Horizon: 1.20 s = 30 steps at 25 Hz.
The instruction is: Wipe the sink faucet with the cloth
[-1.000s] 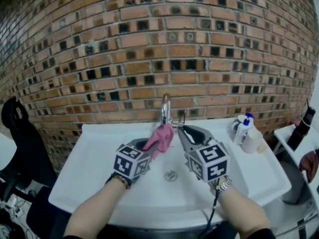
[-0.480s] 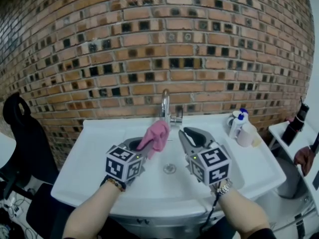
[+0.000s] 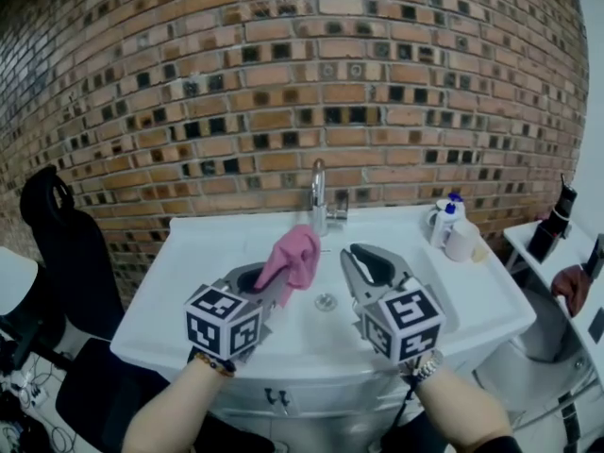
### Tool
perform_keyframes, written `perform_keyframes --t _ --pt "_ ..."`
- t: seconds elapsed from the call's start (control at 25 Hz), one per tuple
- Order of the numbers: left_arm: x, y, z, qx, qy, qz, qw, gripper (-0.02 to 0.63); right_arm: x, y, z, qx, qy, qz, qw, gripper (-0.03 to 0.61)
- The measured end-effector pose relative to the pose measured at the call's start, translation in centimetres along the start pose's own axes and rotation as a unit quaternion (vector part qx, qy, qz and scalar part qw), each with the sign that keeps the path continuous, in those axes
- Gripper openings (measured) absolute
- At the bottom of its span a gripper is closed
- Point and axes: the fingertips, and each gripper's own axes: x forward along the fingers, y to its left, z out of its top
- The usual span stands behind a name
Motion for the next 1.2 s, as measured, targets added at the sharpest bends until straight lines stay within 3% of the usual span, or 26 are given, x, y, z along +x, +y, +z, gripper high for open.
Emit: perform_keyframes --t 1.2 --pt "-21.5 -16.2 0.4 -0.003 -0.065 0.016 0.9977 0.055 -21.7 15.8 3.7 0.020 -0.037 -0.028 0.999 0.020"
